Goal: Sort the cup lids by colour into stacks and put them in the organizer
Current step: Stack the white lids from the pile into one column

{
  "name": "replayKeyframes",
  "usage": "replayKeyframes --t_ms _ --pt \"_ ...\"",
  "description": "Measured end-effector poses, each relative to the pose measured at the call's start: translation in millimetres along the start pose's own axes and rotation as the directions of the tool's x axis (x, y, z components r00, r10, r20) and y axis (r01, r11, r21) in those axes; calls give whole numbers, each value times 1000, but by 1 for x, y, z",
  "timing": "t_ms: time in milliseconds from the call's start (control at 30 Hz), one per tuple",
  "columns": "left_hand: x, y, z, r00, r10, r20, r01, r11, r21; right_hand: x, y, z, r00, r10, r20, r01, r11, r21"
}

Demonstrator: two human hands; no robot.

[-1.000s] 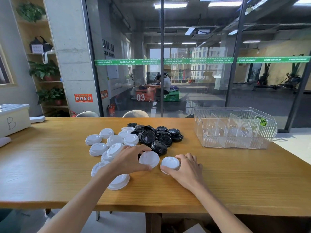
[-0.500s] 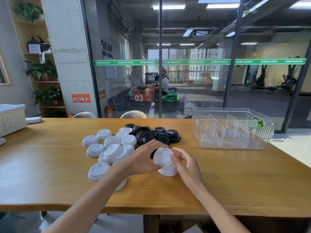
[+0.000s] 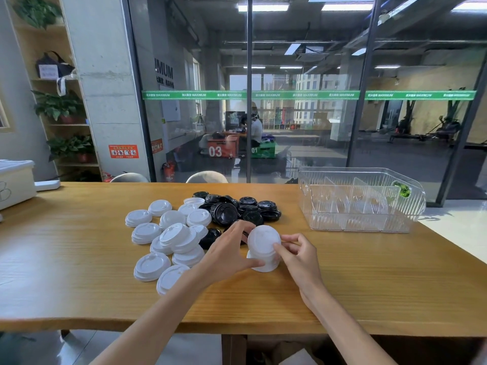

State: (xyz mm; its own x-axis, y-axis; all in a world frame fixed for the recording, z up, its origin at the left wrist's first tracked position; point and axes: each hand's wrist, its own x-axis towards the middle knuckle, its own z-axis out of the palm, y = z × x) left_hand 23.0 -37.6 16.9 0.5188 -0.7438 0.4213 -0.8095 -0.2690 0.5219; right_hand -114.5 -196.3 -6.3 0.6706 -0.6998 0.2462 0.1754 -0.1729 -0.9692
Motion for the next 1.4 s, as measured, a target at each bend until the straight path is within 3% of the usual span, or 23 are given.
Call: replayKeyframes --t_ms 200,533,833,1400 --pt "12 0 -5 997 -14 73 18 998 -57 0 4 2 995 -58 -80 52 995 -80" --pt "11 -14 -3 977 -32 210 40 999 -35 4 8 3 998 -67 14 67 912 -404" --pt "11 -15 -4 943 -56 328 90 992 -91 6 10 7 996 -85 17 82 856 -511" --pt "0 -18 8 978 -21 209 42 995 -95 4 8 11 993 -110 36 110 797 -594"
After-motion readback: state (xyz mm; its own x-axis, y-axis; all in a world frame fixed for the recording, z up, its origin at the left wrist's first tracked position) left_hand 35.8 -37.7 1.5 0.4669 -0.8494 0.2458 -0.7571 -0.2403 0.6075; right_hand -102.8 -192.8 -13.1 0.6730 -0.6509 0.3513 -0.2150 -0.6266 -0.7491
